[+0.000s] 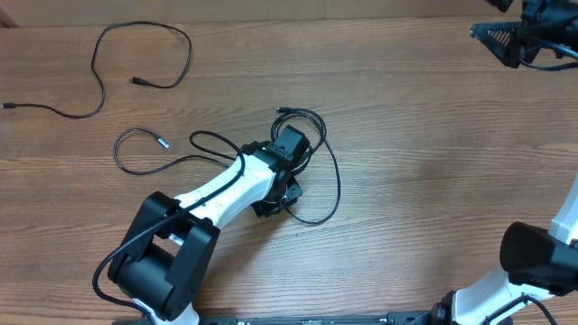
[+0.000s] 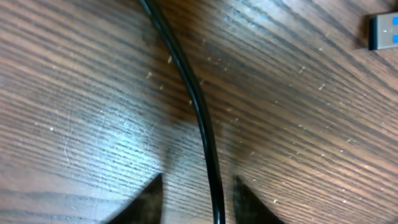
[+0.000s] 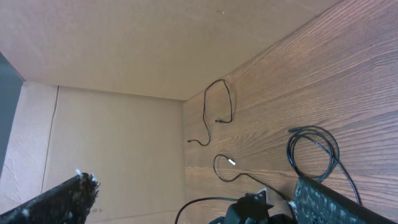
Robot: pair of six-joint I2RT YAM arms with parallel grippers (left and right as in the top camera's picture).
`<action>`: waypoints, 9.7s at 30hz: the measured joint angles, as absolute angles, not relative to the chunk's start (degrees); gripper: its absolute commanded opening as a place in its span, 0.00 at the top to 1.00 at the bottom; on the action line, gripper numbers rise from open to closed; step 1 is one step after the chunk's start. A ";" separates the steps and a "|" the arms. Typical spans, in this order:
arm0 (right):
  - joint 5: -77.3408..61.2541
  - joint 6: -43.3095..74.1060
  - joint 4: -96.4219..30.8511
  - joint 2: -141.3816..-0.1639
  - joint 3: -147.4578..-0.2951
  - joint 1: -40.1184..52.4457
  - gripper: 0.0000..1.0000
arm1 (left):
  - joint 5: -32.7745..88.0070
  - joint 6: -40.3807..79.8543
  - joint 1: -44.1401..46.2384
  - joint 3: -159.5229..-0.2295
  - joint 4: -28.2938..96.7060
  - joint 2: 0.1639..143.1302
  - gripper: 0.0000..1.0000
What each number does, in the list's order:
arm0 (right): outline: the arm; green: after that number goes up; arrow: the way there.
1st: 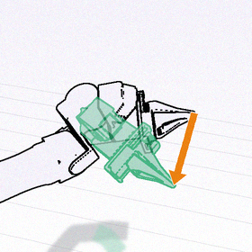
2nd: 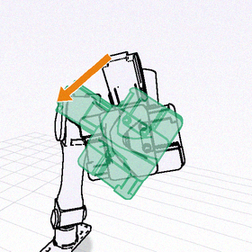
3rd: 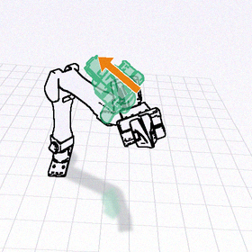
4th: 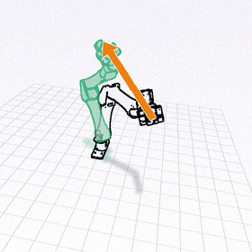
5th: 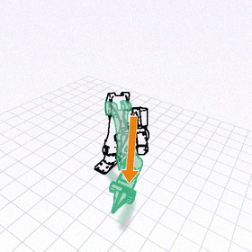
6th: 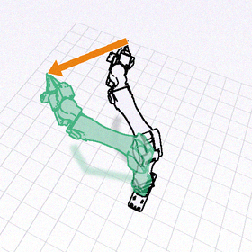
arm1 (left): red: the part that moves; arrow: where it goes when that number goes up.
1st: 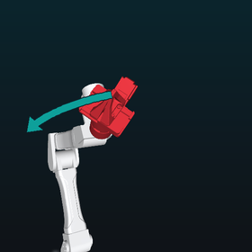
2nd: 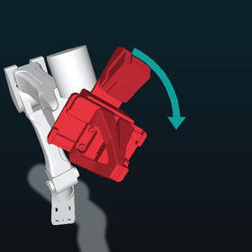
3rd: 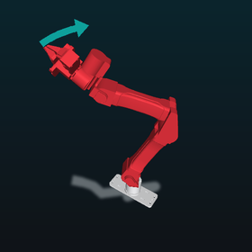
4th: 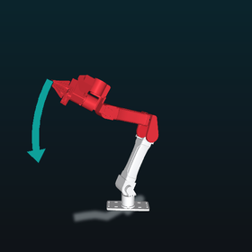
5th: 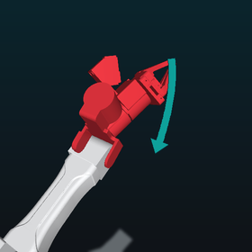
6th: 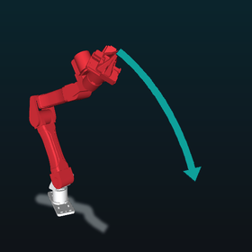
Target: Untangle cables
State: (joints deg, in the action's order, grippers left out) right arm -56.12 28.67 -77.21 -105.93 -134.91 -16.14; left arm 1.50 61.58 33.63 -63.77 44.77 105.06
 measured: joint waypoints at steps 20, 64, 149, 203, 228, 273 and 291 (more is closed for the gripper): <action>-56.12 28.69 -77.21 -105.93 -134.91 -16.14 0.00 | 1.45 46.28 33.63 -99.44 64.05 89.43 0.96; -56.12 28.71 -77.19 -105.93 -134.91 -16.14 0.00 | -5.56 45.58 33.61 -103.74 54.57 73.93 0.96; -56.10 28.69 -77.21 -105.93 -134.91 -16.14 0.00 | -29.89 3.62 24.27 -132.79 69.30 95.31 0.96; -56.10 28.69 -77.19 -105.93 -134.91 -16.14 0.00 | -23.73 52.23 -25.61 -132.68 88.73 102.80 0.96; -56.10 28.69 -77.21 -105.93 -134.91 -16.14 0.00 | 4.38 47.70 -45.10 -132.25 93.23 123.28 0.96; -56.10 28.64 -77.17 -105.93 -134.91 -16.14 0.00 | 33.95 17.96 -56.99 -131.70 96.51 111.02 0.00; -56.10 28.67 -77.25 -105.93 -134.91 -16.14 0.00 | 30.81 17.78 -42.98 -98.78 96.86 75.66 0.00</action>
